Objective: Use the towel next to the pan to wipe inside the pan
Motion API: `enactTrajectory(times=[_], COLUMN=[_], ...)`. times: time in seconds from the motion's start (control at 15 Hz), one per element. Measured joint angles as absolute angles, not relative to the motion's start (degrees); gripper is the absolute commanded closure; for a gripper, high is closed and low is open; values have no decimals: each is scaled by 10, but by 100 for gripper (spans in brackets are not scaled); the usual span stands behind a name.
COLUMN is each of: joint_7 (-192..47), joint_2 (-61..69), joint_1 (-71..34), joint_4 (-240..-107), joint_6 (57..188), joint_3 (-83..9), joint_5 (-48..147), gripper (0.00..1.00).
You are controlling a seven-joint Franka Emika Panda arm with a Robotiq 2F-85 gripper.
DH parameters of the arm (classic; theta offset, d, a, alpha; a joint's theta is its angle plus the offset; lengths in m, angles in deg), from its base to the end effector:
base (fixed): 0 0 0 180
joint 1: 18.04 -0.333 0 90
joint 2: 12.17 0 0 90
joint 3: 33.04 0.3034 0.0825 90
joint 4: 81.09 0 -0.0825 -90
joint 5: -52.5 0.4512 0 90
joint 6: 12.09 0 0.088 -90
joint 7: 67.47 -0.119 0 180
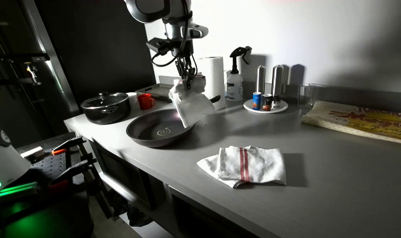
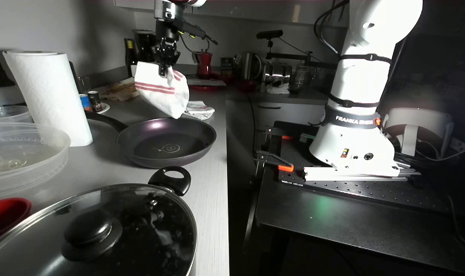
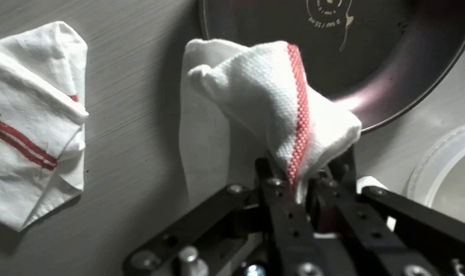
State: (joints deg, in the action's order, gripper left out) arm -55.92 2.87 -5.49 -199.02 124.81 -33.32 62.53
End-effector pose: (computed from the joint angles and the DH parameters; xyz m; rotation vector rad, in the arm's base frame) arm 0.6256 -0.1394 0.2449 -3.0249 0.2212 -0.1409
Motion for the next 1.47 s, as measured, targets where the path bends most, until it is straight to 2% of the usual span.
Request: enactTrajectory(times=[0.33,0.67,1.47], joint_7=[-562,-580,-663], joint_2=[-34,-44,80], joint_1=[-115,-155,-172], joint_4=[-2068,-2120,-2131], joint_6=[1248,1250,1376], joint_3=[-327,-323,-333], joint_5=[612,584,489], gripper=[97,97,97])
